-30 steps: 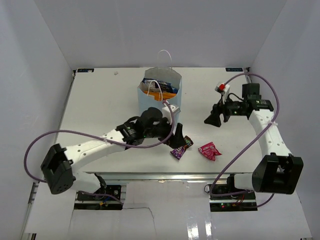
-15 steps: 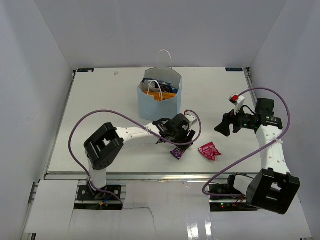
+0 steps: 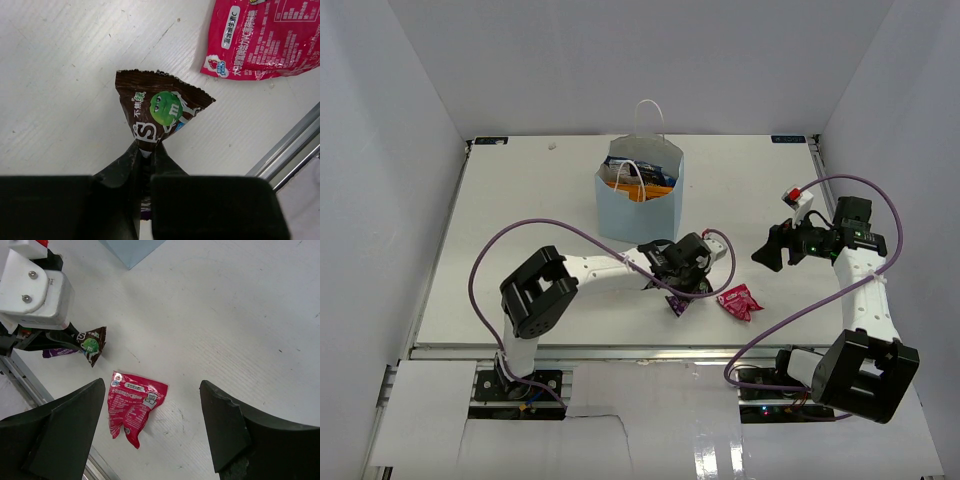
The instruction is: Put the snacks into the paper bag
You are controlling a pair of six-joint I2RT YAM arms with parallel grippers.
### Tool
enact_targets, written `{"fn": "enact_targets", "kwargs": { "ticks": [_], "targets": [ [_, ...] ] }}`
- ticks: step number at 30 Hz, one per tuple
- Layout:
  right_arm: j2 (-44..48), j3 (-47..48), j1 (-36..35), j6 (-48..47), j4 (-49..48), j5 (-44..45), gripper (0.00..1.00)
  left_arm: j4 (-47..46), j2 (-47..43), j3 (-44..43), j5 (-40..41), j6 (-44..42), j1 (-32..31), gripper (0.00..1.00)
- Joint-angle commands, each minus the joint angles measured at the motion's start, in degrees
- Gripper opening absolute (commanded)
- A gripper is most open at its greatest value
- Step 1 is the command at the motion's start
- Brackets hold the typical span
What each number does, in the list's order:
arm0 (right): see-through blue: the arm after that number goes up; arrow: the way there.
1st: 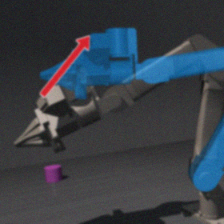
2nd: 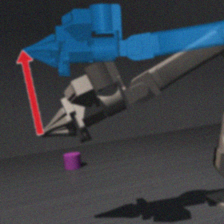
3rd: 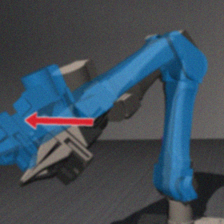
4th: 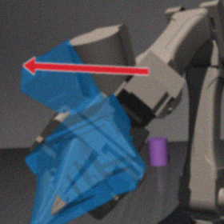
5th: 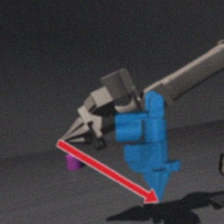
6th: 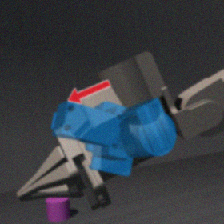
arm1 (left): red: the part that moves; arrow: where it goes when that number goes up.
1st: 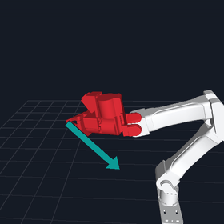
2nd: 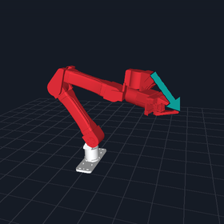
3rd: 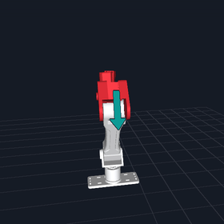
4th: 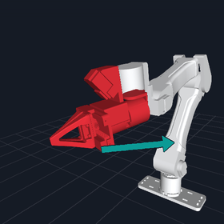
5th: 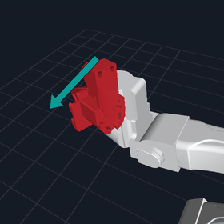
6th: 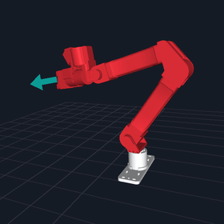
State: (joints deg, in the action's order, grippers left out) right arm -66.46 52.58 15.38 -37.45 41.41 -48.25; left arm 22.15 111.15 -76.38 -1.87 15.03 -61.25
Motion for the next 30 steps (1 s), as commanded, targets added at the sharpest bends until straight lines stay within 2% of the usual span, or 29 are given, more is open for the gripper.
{"fn": "enact_targets", "kwargs": {
  "ticks": [1, 7, 10, 13, 14, 17, 23, 30],
  "targets": [
    [0.4, 1.1, 0.7, 0.1, -1.2, -2.0, 0.82, 2.2, -6.3, -3.6, 0.9, -2.2, -0.2, 0.12],
    [0.6, 1.2, 1.1, -0.5, -1.2, -2.2, 0.82, 6.9, -11.7, -14.3, 5.1, -11.4, 0.1, 0.1],
    [0.8, 0.7, 1.2, -0.8, -1.2, -2.4, 0.82, 9.0, -12.9, -23.1, 6.5, -17.9, 1.0, 0.1],
    [1.2, -0.1, 1.2, -1.0, -1.3, -2.6, 0.82, 10.4, -12.3, -33.2, 5.9, -23.0, 3.2, 0.1],
    [1.2, -0.3, 1.2, -1.1, -1.3, -2.6, 0.82, 10.5, -11.4, -38.1, 5.7, -24.1, 4.8, 0.11],
    [1.5, -0.6, 1.3, -1.2, -1.2, -2.9, 0.82, 11.1, -9.6, -45.4, 2.1, -27.0, 10.0, 0.11],
    [1.6, -0.5, 1.3, -1.0, -1.3, -3.9, 0.82, 7.1, -7.3, -46.3, -11.4, -27.0, 23.7, 0.12],
    [1.4, -1.1, 1.3, -1.0, -1.2, -4.3, 0.82, 5.2, -4.7, -45.1, -13.3, -33.0, 28.0, 0.13]
  ]
}}
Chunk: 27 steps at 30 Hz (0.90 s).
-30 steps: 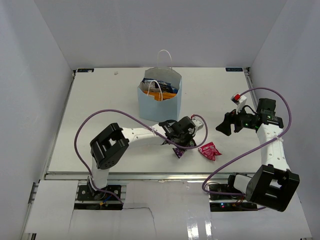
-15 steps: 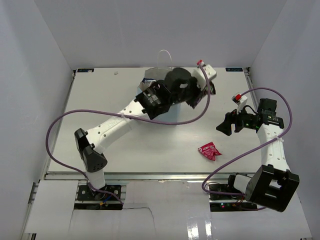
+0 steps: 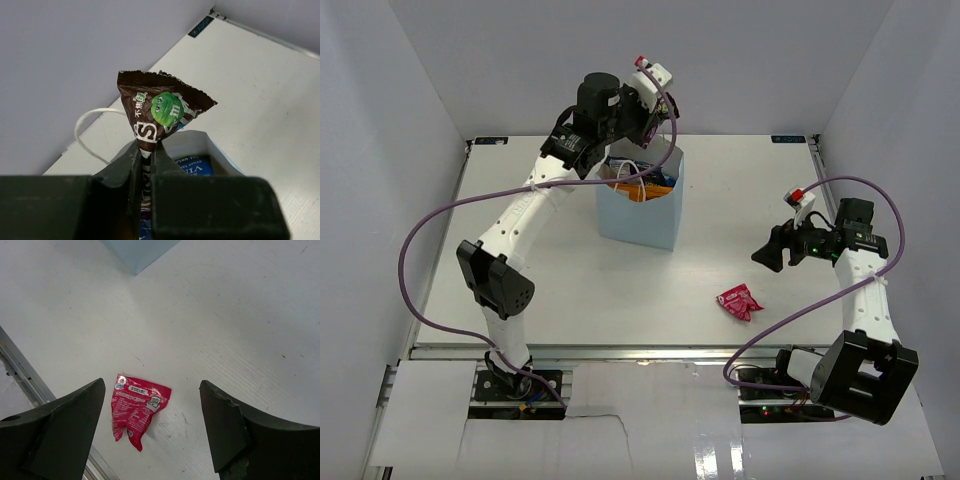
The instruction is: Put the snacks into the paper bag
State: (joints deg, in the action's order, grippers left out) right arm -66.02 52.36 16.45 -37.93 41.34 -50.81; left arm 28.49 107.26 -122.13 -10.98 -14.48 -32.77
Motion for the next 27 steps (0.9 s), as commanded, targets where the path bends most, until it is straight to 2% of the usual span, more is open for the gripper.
{"fn": "enact_targets", "kwargs": {
  "ticks": [1, 6, 9, 10, 11, 14, 15, 17, 21, 25, 26, 27],
  "targets": [
    [1.0, -0.9, 0.3, -0.5, -1.2, -1.8, 0.82, -1.2, -0.8, 1.8, -4.3, -4.8, -0.4, 0.13],
    [1.2, -1.4, 0.3, -1.1, -0.8, -1.5, 0.82, -1.2, -3.0, 7.9, -3.2, -9.1, -0.4, 0.15],
    [1.3, -1.6, 0.3, -1.4, -0.7, -1.9, 0.82, -1.6, -4.3, 11.6, -1.5, -10.8, -0.4, 0.39],
    [1.3, -1.5, 0.3, -2.0, -0.6, -2.2, 0.82, -2.0, -4.5, 12.3, -0.2, -10.8, -0.4, 0.5],
    [1.2, -1.4, 0.3, -2.3, -0.5, -2.5, 0.82, -2.4, -4.7, 13.0, 0.2, -10.8, -0.4, 0.69],
    [-0.3, 1.0, 0.3, -7.4, 4.6, -6.0, 0.82, -3.7, -4.3, 11.5, 0.1, -8.6, -0.4, 0.93],
    [-1.0, 1.9, 0.2, -9.6, 7.0, -6.8, 0.82, -4.0, -4.1, 10.7, -0.2, -6.9, -0.4, 0.95],
    [-3.7, 5.8, -0.1, -19.9, 17.2, -7.6, 0.82, -4.1, -3.6, 8.7, -1.2, -4.7, -0.4, 0.96],
    [-7.0, 9.4, -1.3, -39.9, 31.9, -2.6, 0.83, -4.9, -3.7, 3.2, -1.8, 1.0, -0.4, 0.97],
    [-5.1, 5.5, -2.9, -56.6, 33.8, 7.3, 0.87, -7.2, -9.8, 5.5, 1.9, 8.5, -0.4, 0.98],
    [-4.1, 2.4, -3.3, -65.9, 33.8, 11.0, 0.88, -8.3, -11.6, 7.1, 3.5, 10.1, -0.3, 0.98],
    [-2.4, 0.8, -3.7, -70.6, 33.9, 12.8, 0.9, -8.7, -13.6, 9.2, 4.1, 11.7, 0.0, 0.98]
  ]
}}
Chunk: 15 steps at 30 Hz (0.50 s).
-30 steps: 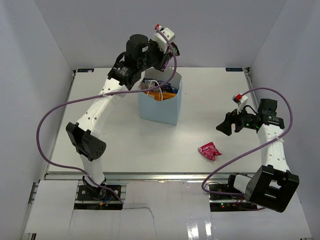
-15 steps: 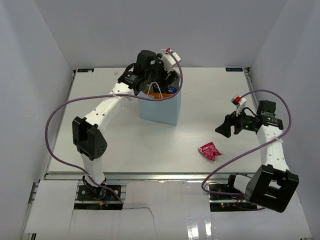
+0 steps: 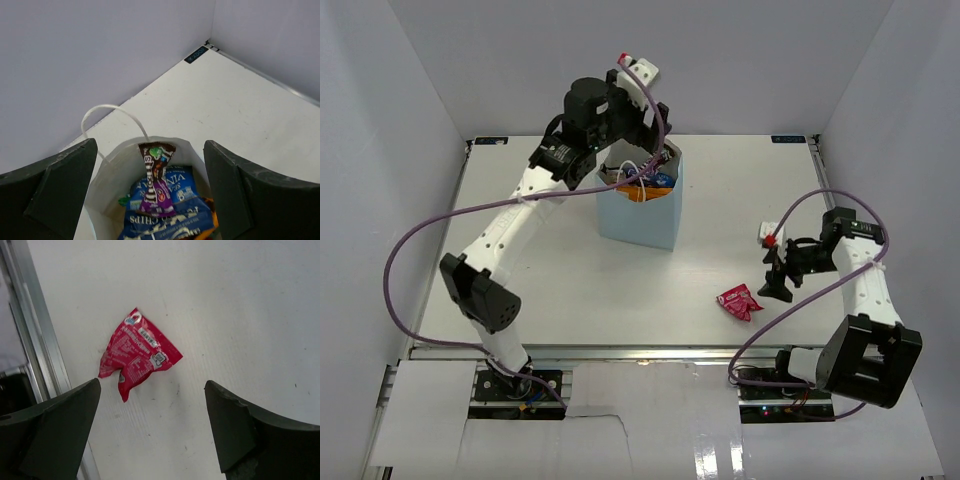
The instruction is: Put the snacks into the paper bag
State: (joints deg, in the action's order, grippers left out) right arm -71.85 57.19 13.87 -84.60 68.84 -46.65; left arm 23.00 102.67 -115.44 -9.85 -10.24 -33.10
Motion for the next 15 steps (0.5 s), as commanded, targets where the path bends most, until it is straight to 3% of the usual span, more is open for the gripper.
{"fn": "enact_targets", "kwargs": {
  "ticks": [1, 4, 8, 9, 11, 15],
  "targets": [
    [4.1, -5.4, -2.2, -27.9, 6.4, 10.3, 0.92, -3.5, -11.0, 7.2, 3.3, 8.8, 0.5, 0.98],
    [3.7, -7.8, -6.6, -30.9, 4.5, 13.9, 0.93, -4.8, -23.3, 19.4, 5.2, 14.3, 0.9, 0.98],
    [-2.6, -5.1, -13.8, -15.3, 1.4, 12.6, 0.87, -4.7, -35.7, 35.6, 8.1, 22.3, 1.3, 0.98],
    [-3.1, -5.4, -17.7, -7.6, -2.7, 13.1, 0.82, -4.4, -38.1, 38.6, 9.0, 23.8, 1.4, 0.98],
    [-3.3, -7.1, -20.4, -0.7, -8.6, 16.2, 0.79, -3.6, -42.4, 46.9, 10.9, 26.7, 1.5, 0.98],
    [-2.6, -11.6, -23.4, 1.1, -14.0, 20.5, 0.77, -2.9, -52.6, 57.9, 12.0, 34.1, 1.6, 0.98]
  ]
}}
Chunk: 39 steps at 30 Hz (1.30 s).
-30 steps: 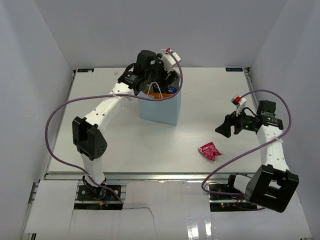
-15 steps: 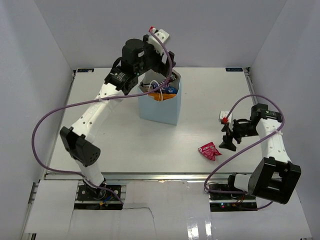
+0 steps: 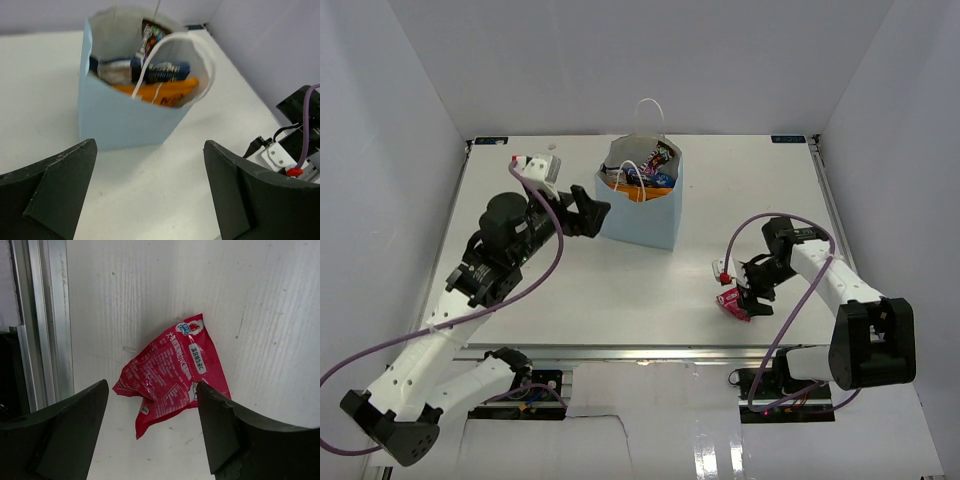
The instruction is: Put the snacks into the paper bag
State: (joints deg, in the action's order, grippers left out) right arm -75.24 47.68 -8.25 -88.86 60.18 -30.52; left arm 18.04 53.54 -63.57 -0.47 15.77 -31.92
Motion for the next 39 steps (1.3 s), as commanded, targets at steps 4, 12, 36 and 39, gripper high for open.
{"fn": "enact_targets", "kwargs": {
  "ticks": [4, 12, 36, 39],
  "targets": [
    [-0.1, -4.9, -1.4, 3.6, -7.5, 8.4, 0.74, 1.7, -8.1, 12.8, 4.2, 11.6, 0.5, 0.98],
    [-4.3, -5.1, -2.3, 5.5, -10.3, 7.8, 0.41, -1.8, -7.3, 16.9, 2.6, 14.3, 0.5, 0.98],
    [-10.5, 53.4, -9.2, 59.0, -27.0, -16.7, 0.08, -6.0, -3.7, 17.2, 0.6, 14.0, 0.5, 0.98],
    [-16.6, 59.6, -13.5, 66.5, -32.1, -9.9, 0.08, -5.9, -3.9, 17.4, -1.6, 14.4, 0.5, 0.98]
  ]
}}
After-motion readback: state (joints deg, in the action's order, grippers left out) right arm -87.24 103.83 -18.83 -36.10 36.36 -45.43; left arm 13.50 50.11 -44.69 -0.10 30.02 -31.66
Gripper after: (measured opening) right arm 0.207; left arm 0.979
